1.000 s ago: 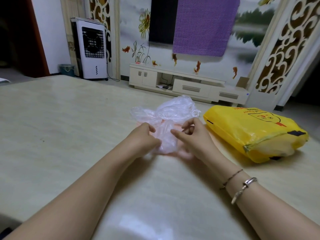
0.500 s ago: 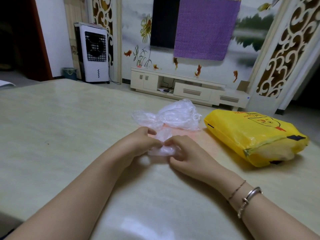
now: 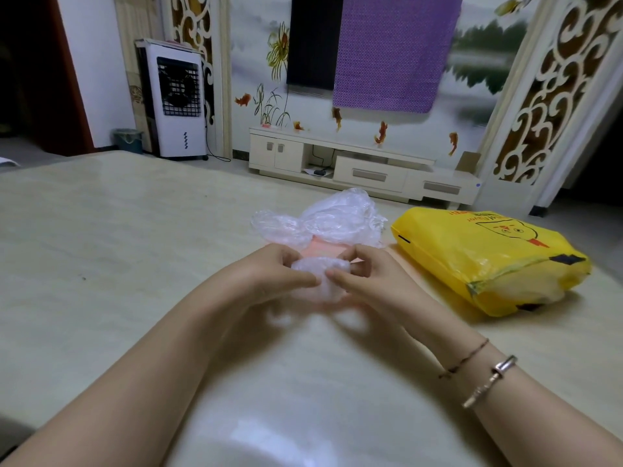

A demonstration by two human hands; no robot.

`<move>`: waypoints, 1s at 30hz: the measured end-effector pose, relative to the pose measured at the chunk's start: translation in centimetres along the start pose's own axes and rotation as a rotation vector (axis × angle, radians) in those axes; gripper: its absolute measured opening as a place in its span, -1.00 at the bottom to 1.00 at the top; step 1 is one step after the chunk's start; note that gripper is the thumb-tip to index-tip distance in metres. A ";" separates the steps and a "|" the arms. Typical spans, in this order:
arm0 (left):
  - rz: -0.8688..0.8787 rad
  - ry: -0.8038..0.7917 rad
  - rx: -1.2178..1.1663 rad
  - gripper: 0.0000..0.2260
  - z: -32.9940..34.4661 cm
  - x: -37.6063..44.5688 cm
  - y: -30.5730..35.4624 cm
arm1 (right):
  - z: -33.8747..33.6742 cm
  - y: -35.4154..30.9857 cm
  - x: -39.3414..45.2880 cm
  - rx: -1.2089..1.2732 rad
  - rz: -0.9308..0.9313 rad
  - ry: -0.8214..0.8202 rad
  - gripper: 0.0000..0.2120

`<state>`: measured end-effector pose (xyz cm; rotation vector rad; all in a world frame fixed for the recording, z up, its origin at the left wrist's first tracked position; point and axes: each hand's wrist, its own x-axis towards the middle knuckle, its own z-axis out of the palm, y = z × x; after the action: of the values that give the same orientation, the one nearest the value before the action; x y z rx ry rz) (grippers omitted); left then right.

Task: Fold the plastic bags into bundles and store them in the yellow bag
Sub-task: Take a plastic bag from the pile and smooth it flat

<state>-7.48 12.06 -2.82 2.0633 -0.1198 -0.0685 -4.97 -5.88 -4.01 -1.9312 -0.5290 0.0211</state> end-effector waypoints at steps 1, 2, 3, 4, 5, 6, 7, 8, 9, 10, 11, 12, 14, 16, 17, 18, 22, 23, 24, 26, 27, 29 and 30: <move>-0.014 0.009 -0.006 -0.84 0.0 0.1 -0.2 | 0.1 0.2 0.2 -0.006 -0.003 0.012 -0.88; -0.034 0.020 -0.003 -0.85 -0.1 0.1 -0.4 | 0.1 0.3 0.4 -0.066 -0.022 0.022 -0.87; -0.056 0.027 0.009 -0.85 -0.1 0.2 -0.6 | 0.2 0.5 0.6 -0.159 -0.041 0.023 -0.86; -0.070 0.033 0.027 -0.82 -0.1 0.2 -0.6 | 0.3 0.6 0.7 -0.240 -0.049 0.013 -0.84; -0.073 0.040 0.046 -0.77 0.0 0.3 -0.6 | 0.4 0.8 0.9 -0.290 -0.040 -0.003 -0.83; -0.073 0.059 0.071 -0.72 0.1 0.5 -0.7 | 0.6 0.9 1.0 -0.308 -0.025 -0.017 -0.82; -0.072 0.093 0.109 -0.68 0.2 0.7 -0.8 | 0.7 1.1 1.1 -0.312 -0.014 -0.018 -0.80; -0.073 0.142 0.168 -0.67 0.2 0.9 -0.9 | 0.9 1.3 1.3 -0.301 -0.008 -0.010 -0.81; -0.069 0.193 0.239 -0.69 0.3 1.0 -1.1 | 1.0 1.7 1.5 -0.289 0.002 0.011 -0.84; -0.062 0.232 0.309 -0.72 0.3 1.1 -1.3 | 1.1 1.9 1.7 -0.280 0.014 0.032 -0.88; -0.058 0.263 0.376 -0.76 0.4 1.1 -1.5 | 1.3 2.0 1.8 -0.282 0.037 0.046 -0.86; -0.055 0.284 0.439 -0.79 0.5 1.1 -1.8 | 1.3 2.1 1.9 -0.304 0.059 0.057 -0.79; -0.037 0.315 0.561 -0.84 1.0 0.9 -1.9 | 1.4 2.1 2.1 -0.384 0.075 0.052 -0.76; -0.022 0.331 0.635 -0.82 1.5 0.7 -2.0 | 1.5 1.9 2.1 -0.375 0.072 0.048 -0.90; -0.019 0.338 0.645 -0.81 1.6 0.6 -2.0 | 1.4 1.7 2.0 -0.328 0.080 0.048 -0.92; -0.020 0.344 0.635 -0.79 1.6 0.6 -2.0 | 1.2 1.5 1.8 -0.277 0.087 0.055 -0.89; 0.018 0.334 0.153 -0.68 1.4 0.6 -0.5 | -0.9 -0.2 0.8 -0.110 0.114 0.128 -0.87; 0.022 0.337 0.038 -0.65 1.5 0.5 0.5 | -1.7 -0.8 0.5 -0.080 0.126 0.145 -0.83; 0.015 0.351 -0.018 -0.63 1.5 0.4 1.1 | -2.3 -1.4 0.4 -0.090 0.129 0.145 -0.80; 0.020 0.348 -0.032 -0.65 2.3 0.5 3.0 | -4.6 -2.7 -0.5 -0.140 0.108 0.129 -0.78; 0.018 0.332 -0.040 -0.69 2.7 0.6 3.7 | -5.5 -3.3 -0.9 -0.157 0.098 0.108 -0.77; 0.026 0.250 -0.031 -0.80 4.6 0.9 5.2 | -8.1 -3.9 -2.7 -0.188 0.082 0.102 -0.77; 0.040 0.221 0.008 -0.84 5.6 1.1 5.8 | -9.3 -3.9 -3.6 -0.199 0.086 0.104 -0.76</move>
<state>-7.32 4.32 -0.42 2.0608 -0.0252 0.1845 -7.24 -14.07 2.49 -2.1353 -0.3903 -0.0785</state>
